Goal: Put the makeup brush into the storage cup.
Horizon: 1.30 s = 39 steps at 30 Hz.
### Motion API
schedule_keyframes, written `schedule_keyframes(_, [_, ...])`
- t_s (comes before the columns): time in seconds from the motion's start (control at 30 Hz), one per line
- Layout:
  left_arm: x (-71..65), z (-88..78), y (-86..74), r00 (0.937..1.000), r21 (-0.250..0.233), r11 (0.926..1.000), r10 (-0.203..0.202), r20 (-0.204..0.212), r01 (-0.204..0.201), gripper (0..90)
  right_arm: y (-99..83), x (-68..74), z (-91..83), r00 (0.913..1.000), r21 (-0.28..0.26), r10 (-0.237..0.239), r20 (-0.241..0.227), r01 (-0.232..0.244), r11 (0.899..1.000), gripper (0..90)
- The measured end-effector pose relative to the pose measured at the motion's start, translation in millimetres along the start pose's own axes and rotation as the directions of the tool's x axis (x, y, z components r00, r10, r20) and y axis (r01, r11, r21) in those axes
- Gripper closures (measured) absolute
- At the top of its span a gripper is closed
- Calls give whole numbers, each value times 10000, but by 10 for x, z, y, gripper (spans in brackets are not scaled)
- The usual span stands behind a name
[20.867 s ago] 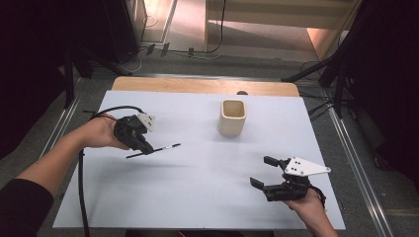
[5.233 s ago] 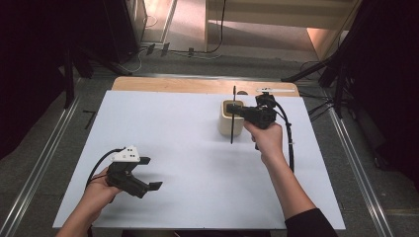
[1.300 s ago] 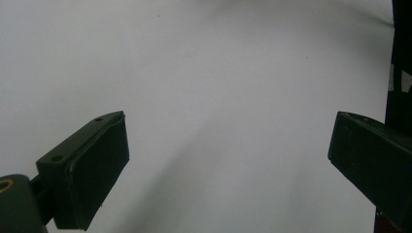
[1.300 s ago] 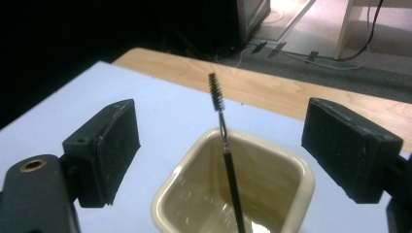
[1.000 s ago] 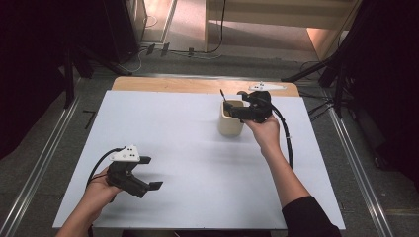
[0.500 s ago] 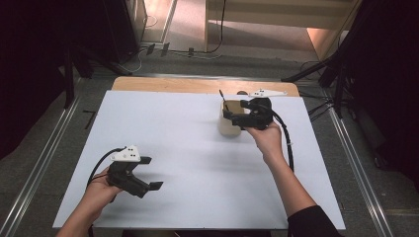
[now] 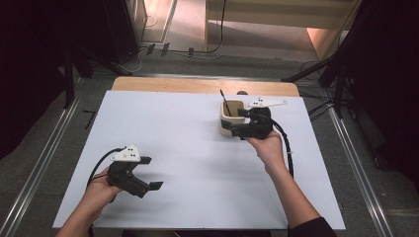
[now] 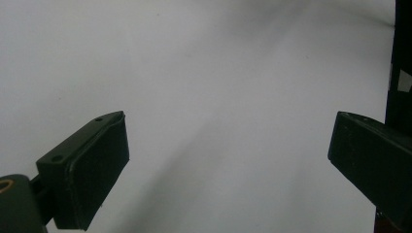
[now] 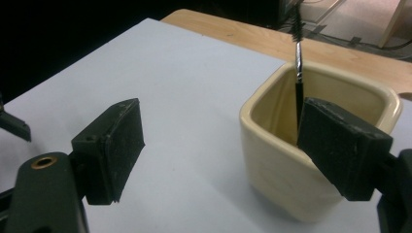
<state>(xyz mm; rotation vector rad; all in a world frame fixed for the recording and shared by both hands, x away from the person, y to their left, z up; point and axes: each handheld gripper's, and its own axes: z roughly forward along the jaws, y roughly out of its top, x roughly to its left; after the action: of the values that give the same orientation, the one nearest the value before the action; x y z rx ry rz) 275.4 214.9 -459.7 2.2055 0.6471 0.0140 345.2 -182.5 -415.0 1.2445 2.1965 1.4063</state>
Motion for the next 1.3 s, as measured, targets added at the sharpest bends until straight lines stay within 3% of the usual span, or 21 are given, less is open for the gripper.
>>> schedule_keyframes(1.3, [31, 8, 20, 10000, 28, 10000, 26, 66, -26, 14, -475, 306, -185, 9931, 366, -655, -976, 693, 9969, 175])
